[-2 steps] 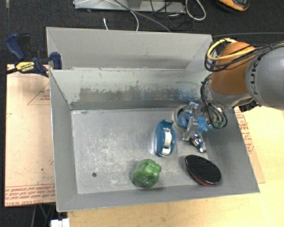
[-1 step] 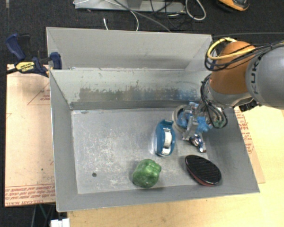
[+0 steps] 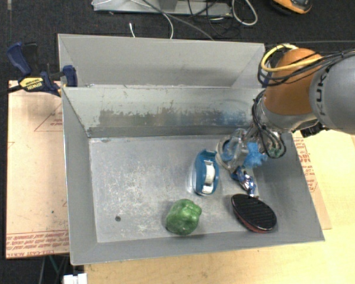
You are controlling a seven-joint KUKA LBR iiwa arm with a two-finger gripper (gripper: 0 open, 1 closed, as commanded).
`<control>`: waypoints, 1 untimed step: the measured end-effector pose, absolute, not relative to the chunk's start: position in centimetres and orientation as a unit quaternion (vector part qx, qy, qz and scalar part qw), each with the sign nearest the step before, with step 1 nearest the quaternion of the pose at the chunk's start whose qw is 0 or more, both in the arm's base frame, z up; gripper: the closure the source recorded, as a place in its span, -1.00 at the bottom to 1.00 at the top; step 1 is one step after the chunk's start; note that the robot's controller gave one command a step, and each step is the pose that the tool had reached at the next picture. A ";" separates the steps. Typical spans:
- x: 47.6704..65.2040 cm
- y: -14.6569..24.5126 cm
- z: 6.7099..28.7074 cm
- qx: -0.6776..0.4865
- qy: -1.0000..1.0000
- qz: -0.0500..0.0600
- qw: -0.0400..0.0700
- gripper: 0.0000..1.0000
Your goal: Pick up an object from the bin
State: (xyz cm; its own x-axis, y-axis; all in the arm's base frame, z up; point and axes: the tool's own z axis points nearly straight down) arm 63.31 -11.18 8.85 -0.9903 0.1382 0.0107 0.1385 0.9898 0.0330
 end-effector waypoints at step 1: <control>63.1 -11.1 11.1 -0.069 -0.997 -0.017 0.008 1.00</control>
Offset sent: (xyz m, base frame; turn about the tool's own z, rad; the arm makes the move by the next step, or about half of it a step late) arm -0.0016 0.0005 0.0883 -0.0001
